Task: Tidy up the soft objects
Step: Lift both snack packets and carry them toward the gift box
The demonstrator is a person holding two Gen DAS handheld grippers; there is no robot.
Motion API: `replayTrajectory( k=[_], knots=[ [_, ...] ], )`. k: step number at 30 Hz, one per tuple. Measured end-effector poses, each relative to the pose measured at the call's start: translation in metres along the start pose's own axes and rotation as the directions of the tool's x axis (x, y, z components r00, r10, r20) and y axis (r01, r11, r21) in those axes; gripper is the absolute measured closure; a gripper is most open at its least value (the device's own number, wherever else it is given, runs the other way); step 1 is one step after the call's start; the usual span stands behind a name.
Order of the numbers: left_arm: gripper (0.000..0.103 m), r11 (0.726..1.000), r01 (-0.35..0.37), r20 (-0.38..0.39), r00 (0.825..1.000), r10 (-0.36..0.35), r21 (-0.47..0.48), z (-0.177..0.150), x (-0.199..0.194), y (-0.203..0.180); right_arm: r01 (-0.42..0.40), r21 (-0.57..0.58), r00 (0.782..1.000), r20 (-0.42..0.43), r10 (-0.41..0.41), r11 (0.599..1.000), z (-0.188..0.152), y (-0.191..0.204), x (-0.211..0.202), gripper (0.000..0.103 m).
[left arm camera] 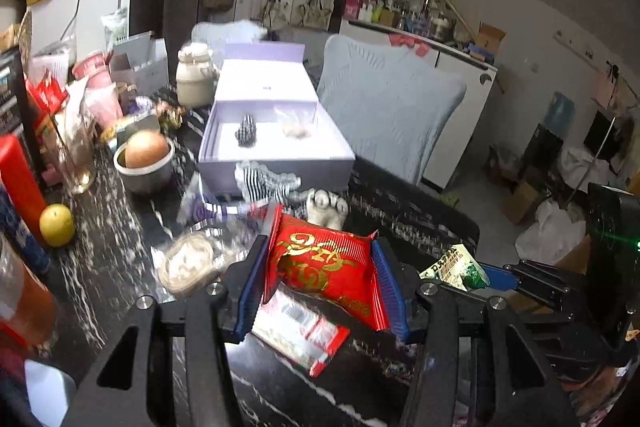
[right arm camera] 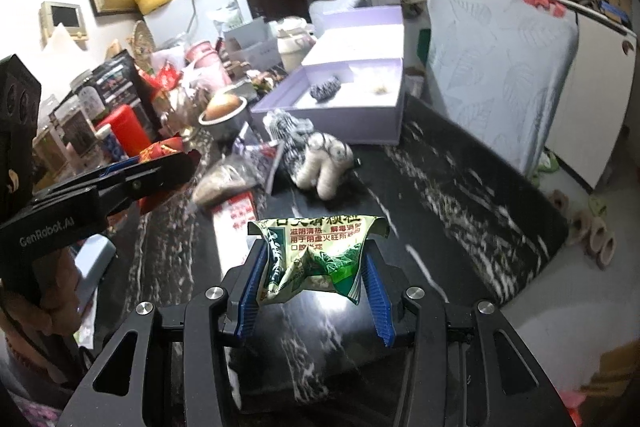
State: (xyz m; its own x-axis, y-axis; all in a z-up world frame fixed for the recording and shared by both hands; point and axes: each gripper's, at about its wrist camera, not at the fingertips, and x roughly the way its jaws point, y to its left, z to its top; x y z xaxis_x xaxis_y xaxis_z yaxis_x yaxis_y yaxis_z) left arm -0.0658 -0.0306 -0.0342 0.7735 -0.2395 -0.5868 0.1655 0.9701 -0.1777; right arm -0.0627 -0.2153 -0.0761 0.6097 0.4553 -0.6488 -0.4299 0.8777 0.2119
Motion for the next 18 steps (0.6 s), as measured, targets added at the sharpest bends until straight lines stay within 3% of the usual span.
replayTrajectory(
  k=[18],
  knots=[
    [0.052, 0.998, -0.033, 0.172, 0.985, 0.023, 0.051, 0.094, 0.007, -0.002, -0.022, -0.117, 0.987, 0.155, 0.040, 0.993, 0.096, -0.007, -0.006, 0.057]
  ],
)
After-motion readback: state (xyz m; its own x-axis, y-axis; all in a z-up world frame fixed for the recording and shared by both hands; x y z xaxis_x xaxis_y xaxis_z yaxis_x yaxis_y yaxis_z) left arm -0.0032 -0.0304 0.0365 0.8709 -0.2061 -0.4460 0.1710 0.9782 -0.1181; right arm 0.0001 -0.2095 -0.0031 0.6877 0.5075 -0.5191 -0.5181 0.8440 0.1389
